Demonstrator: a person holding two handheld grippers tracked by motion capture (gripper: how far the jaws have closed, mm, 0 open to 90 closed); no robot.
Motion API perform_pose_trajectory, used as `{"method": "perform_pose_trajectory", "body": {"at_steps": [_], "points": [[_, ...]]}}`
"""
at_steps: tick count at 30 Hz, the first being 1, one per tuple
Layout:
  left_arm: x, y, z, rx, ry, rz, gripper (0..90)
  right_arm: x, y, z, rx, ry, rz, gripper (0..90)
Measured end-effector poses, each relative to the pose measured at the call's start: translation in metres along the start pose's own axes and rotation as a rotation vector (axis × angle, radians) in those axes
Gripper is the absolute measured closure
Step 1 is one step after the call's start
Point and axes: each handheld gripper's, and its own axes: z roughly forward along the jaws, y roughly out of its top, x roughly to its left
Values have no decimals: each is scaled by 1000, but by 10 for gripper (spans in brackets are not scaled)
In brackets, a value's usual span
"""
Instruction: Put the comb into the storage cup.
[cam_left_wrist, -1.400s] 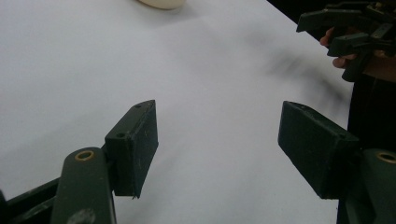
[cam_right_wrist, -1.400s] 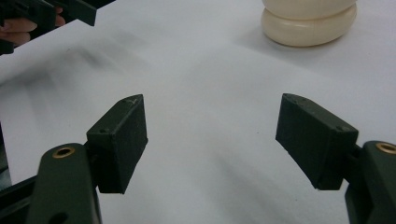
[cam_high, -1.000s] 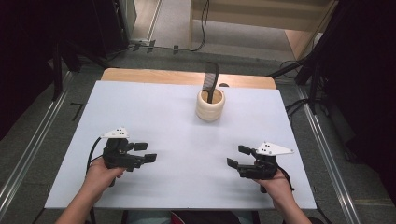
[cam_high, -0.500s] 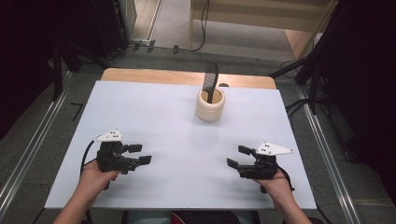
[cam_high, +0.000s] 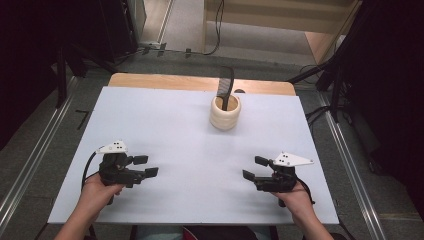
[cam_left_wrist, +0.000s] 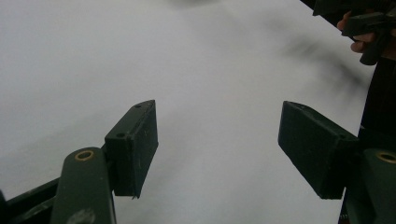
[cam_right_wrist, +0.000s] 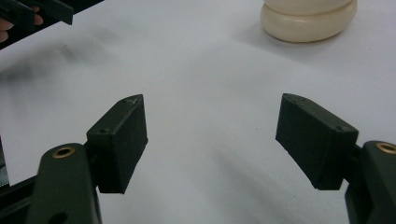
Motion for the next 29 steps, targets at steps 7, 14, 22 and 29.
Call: {"method": "perform_pose_trajectory", "body": {"at_steps": [7, 14, 22, 29], "points": [[0, 0, 0, -1, 0, 1, 295, 0, 0, 0, -1, 1, 2, 229], [0, 0, 1, 11, -2, -2, 295, 0, 0, 0, -1, 4, 1, 229], [0, 0, 2, 16, -5, 1, 295, 0, 0, 1, -1, 5, 0, 229], [2, 0, 2, 16, -5, -10, 295, 0, -1, 3, 35, 8, 15, 220]]}}
